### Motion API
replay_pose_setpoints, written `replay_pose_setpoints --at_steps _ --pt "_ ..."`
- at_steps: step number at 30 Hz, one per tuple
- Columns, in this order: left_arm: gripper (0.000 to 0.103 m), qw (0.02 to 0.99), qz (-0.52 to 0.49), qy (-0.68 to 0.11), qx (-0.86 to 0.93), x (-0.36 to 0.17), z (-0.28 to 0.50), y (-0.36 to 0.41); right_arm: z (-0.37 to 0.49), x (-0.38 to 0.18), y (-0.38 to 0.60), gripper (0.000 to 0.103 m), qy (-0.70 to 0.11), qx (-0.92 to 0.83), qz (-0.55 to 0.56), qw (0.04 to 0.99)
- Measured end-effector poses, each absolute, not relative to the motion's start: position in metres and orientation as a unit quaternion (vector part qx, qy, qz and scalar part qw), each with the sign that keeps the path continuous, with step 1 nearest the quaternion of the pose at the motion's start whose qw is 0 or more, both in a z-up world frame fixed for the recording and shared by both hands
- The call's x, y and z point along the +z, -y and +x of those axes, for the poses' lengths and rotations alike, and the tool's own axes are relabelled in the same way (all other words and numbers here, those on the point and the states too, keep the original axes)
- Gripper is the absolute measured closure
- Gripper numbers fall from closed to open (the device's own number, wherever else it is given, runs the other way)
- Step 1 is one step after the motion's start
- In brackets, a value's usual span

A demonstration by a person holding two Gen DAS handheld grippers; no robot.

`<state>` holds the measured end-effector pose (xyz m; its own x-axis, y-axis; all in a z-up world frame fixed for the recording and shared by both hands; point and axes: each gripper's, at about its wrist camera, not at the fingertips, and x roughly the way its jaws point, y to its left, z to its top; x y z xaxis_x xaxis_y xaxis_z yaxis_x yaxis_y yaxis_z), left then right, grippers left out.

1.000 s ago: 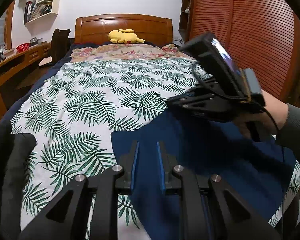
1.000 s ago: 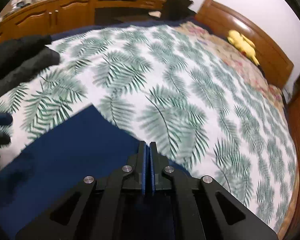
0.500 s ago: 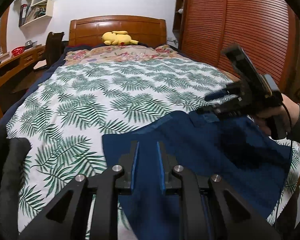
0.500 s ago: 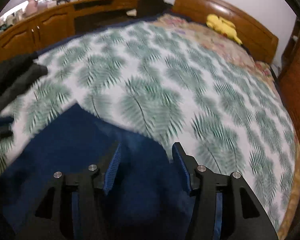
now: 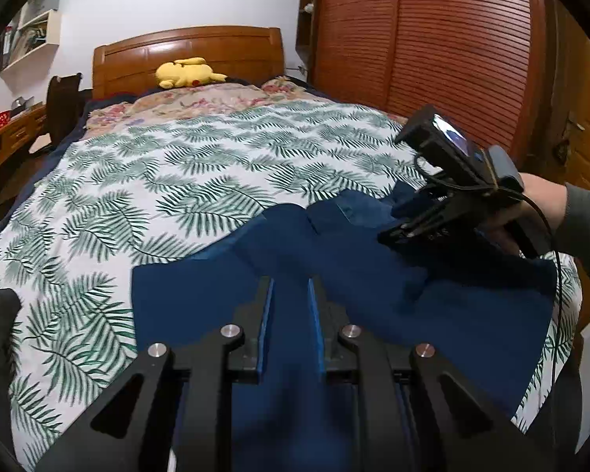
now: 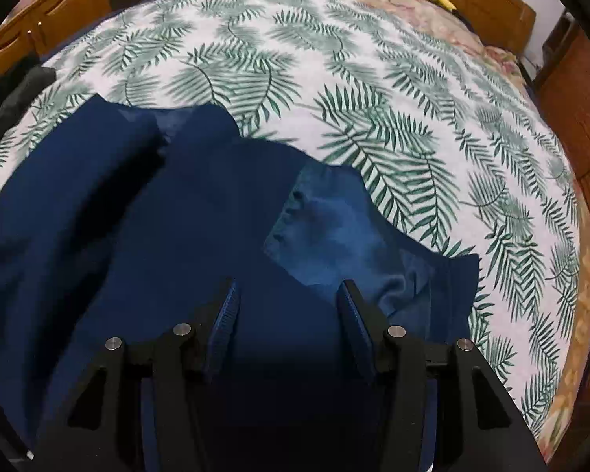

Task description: Fold large clothes

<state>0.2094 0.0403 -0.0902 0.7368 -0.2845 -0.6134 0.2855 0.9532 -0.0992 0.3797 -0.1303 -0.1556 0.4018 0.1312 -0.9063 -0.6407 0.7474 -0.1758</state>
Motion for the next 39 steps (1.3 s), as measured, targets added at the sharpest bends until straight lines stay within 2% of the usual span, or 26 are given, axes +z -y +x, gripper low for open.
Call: replay_pose_setpoints --at_steps 5,6,7,8,9,11,15,21,25,28,29,31,32,33,39 --pt "0.088 0.923 -0.004 -0.353 -0.154 -0.105 0.218 -0.039 0.38 -0.165 0.13 0.05 -0.499 0.251 -0.261 0.788" --pt "0.088 0.922 -0.006 -0.355 -0.155 -0.107 0.219 -0.04 0.379 -0.167 0.129 0.053 -0.5 0.252 -0.262 0.785" --pt "0.088 0.921 -0.009 -0.357 -0.155 -0.108 0.22 -0.041 0.378 -0.169 0.128 0.057 -0.502 0.255 -0.266 0.782" --pt "0.088 0.921 -0.011 -0.358 -0.155 -0.109 0.22 -0.041 0.376 -0.172 0.127 0.068 -0.504 0.257 -0.273 0.778" --pt "0.088 0.92 -0.014 -0.358 -0.155 -0.109 0.22 -0.041 0.373 -0.174 0.127 0.084 -0.506 0.261 -0.279 0.774" --pt "0.088 0.92 -0.016 -0.359 -0.155 -0.11 0.22 -0.042 0.365 -0.177 0.124 0.1 -0.506 0.275 -0.296 0.762" --pt "0.088 0.92 -0.014 -0.36 -0.155 -0.11 0.219 -0.042 0.355 -0.165 0.12 0.103 -0.457 0.265 -0.33 0.782" --pt "0.088 0.921 -0.011 -0.358 -0.153 -0.109 0.219 -0.041 0.373 -0.126 0.11 0.103 -0.376 0.221 -0.312 0.844" --pt "0.088 0.921 -0.01 -0.36 -0.152 -0.11 0.219 -0.041 0.387 -0.123 0.097 0.103 -0.355 0.194 -0.322 0.856" --pt "0.088 0.919 -0.008 -0.364 -0.152 -0.112 0.221 -0.04 0.4 -0.129 0.099 0.103 -0.372 0.172 -0.313 0.857" --pt "0.088 0.918 -0.007 -0.366 -0.152 -0.114 0.221 -0.04 0.402 -0.126 0.104 0.099 -0.373 0.17 -0.303 0.86" --pt "0.088 0.917 -0.005 -0.369 -0.151 -0.116 0.221 -0.039 0.406 -0.116 0.119 0.078 -0.367 0.152 -0.281 0.874" --pt "0.088 0.917 -0.005 -0.37 -0.151 -0.117 0.222 -0.039 0.408 -0.109 0.133 0.055 -0.363 0.145 -0.26 0.883" --pt "0.088 0.916 -0.005 -0.371 -0.151 -0.117 0.222 -0.039 0.41 -0.102 0.145 0.047 -0.36 0.141 -0.247 0.889" --pt "0.088 0.916 -0.003 -0.372 -0.149 -0.119 0.222 -0.038 0.421 -0.097 0.213 0.047 -0.389 0.085 -0.207 0.893"
